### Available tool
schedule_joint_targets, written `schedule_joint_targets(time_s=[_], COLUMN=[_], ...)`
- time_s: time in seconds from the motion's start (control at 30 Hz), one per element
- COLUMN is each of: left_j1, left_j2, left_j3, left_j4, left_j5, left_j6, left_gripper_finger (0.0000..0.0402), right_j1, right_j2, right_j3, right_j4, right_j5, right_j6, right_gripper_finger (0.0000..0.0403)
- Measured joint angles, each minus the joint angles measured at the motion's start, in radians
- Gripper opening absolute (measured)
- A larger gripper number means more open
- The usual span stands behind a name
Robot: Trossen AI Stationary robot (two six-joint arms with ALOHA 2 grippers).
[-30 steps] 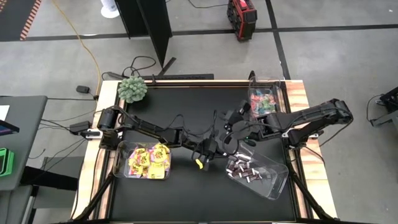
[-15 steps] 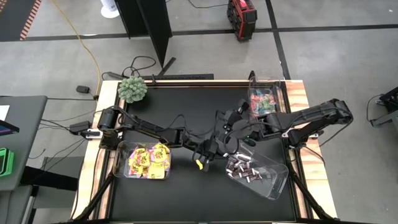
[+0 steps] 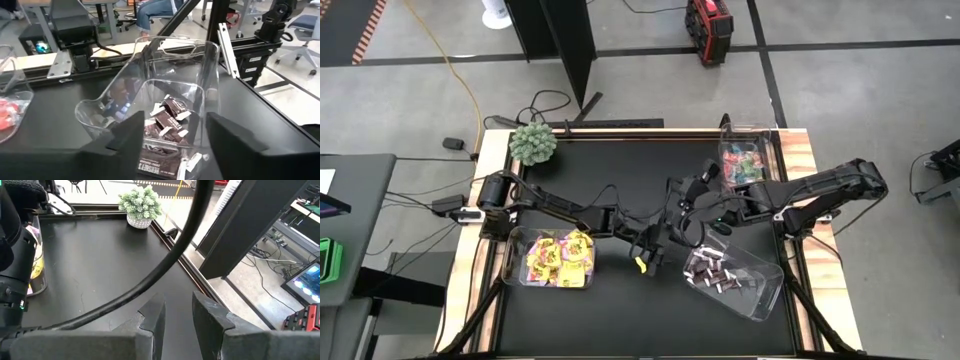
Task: Sort candy
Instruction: Put the brown candy in the bottom right transparent container, then move the bottom right transparent container to the left side of the top right transparent container
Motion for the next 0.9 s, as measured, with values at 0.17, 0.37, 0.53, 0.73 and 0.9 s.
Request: schedule_joint_targets(time_s=[0.17,0.37,0.53,0.73,0.9], left_j1=[0.002,0.003,0.000,0.011,0.010], left_j2=[-0.039,-0.187,-0.345,-0.570,-0.757], left_j3=[-0.001,-0.041,-0.157,-0.355,-0.478], left_j4=[-0.078,-0.241,-0.272,-0.312,-0.453], left_j5=[-0.058,-0.208,-0.353,-0.517,-0.567], left_j6=[0.013,0.061,0.067,0.014,-0.093], left_gripper_finger=[0.0253,0.0246,0.0227,0.0177,0.0086], right_j1=[0.014,0.076,0.123,0.169,0.211], right_j2=[-0.003,-0.031,-0.056,-0.070,-0.071], right_j3=[0.000,0.000,0.000,-0.065,-0.156], right_j4=[-0.020,-0.070,-0.222,-0.404,-0.401], right_j5=[0.000,0.003,0.109,0.161,0.111], right_j6=[0.011,0.046,0.175,0.426,0.523], right_gripper_finger=[0.0113,0.0113,0.0113,0.0099,0.0046])
